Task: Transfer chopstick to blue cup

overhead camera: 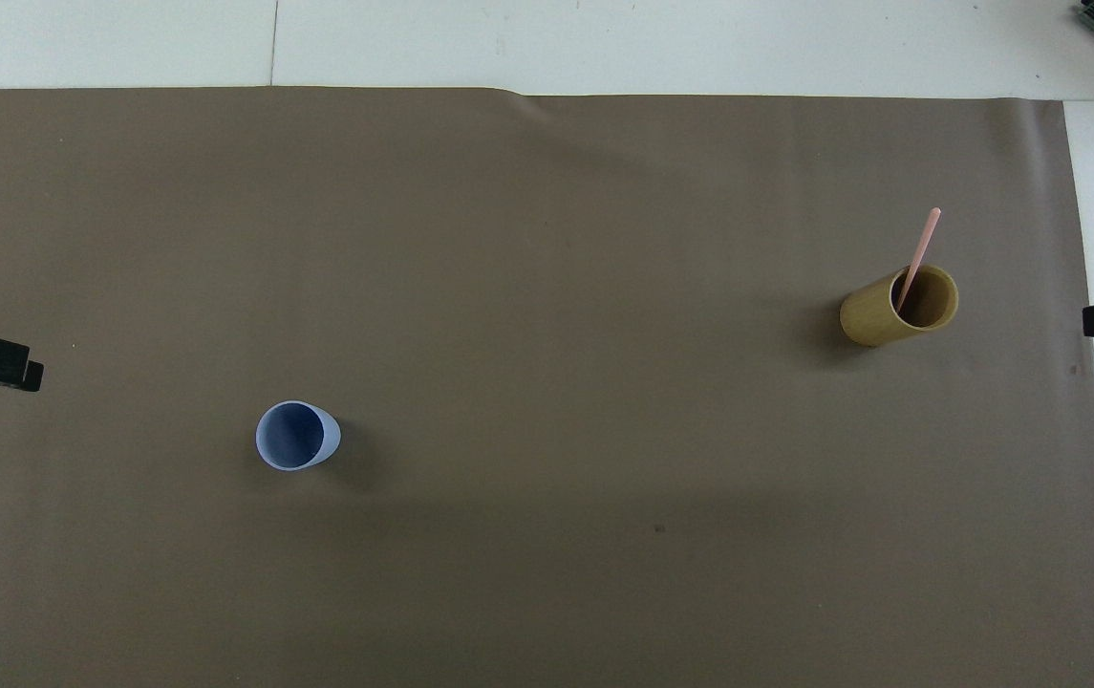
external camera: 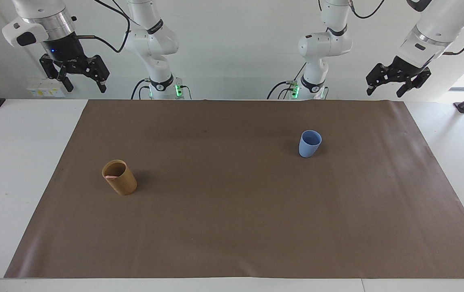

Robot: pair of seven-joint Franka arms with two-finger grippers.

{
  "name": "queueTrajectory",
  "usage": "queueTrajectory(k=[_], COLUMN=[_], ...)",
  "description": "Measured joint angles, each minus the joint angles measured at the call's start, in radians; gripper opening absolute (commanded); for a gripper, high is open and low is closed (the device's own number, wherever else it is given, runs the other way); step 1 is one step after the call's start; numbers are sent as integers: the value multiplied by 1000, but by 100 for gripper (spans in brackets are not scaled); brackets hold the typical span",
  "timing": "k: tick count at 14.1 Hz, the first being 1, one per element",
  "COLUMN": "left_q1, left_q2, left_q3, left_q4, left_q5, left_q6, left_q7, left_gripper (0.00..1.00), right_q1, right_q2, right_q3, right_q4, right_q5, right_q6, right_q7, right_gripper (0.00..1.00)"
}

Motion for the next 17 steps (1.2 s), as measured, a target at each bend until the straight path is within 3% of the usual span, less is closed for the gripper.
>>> queueTrajectory(k=[4,10,17], left_q1=[-14,-131,-169], left_q2=[-11,-42,-64], left_q3=[-24,-36,-37], left_q4=[-230,-523,-664], left_q5=[-1,-1,-1], left_q6=[194,475,605], left_q7=[-94,-264,-281], left_gripper=[100,100,100], right_q1=[0,0,-1], right_q2=[0,-4,-9], right_q3=[0,-1,-1], right_q4=[0,-7,-18], right_q5=[0,0,0], right_q6=[0,0,0], right_q7=[0,0,0], right_gripper=[100,100,100])
